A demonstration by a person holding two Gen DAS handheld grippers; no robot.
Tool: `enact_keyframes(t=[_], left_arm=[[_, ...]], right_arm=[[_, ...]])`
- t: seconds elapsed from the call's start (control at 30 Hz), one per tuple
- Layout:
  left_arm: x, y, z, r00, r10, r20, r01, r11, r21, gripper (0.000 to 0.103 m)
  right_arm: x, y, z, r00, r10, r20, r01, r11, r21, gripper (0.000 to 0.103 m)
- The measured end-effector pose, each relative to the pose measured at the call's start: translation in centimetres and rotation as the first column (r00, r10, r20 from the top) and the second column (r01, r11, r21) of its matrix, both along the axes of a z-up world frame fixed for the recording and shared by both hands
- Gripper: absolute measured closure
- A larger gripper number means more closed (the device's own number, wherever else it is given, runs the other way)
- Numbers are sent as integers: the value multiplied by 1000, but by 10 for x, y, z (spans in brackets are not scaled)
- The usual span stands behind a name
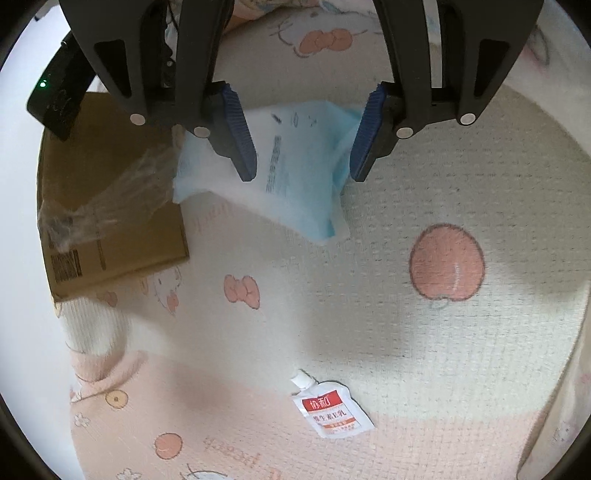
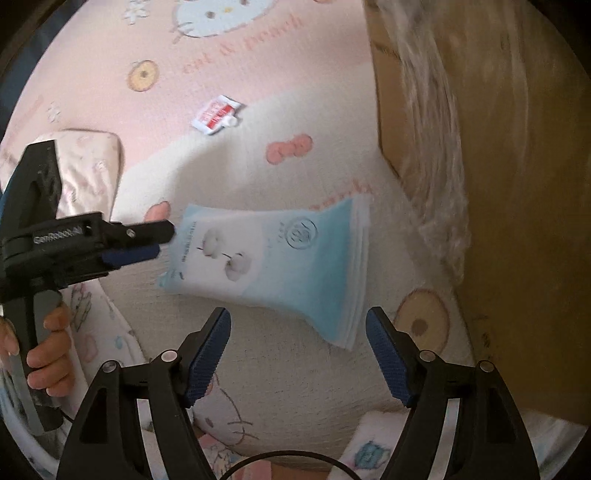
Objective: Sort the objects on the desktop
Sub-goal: 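Lift the blue wipe pack off the mat with both grippers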
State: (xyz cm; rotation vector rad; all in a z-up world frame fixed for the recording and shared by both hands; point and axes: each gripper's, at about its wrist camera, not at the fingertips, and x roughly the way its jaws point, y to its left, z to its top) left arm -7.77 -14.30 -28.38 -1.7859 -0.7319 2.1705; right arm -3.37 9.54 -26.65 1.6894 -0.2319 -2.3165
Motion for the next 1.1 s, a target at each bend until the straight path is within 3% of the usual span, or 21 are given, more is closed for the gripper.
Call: enact_keyframes(t=[0.17, 0.27, 0.5, 0.77, 0.83, 1.1], left_arm=[[-21, 13, -13, 999, -14, 30, 15, 1000, -14, 46], [-25, 18, -17, 999, -25, 39, 27, 998, -52, 45], [-15, 11, -20, 998, -5, 59, 8, 999, -46, 44], [5, -9, -13, 994, 86, 64, -80, 994, -79, 44], [6, -14, -18, 990, 107, 87, -103, 993, -52, 44], [6, -2, -23, 992, 71, 109, -66, 997, -51, 35]], right_arm=[[-10, 7, -8, 995, -82, 59, 88, 991, -101, 29], [-14, 4, -9, 995, -89, 41, 92, 992, -83, 29], [-28, -2, -17, 995, -92, 34, 93, 995, -22, 29], [-39, -2, -26, 994, -94, 58, 99, 991, -91, 26], [-40, 0, -28, 993, -95, 65, 103, 988, -117, 26], [-46, -6, -25, 998, -37, 52, 43, 993, -108, 26]])
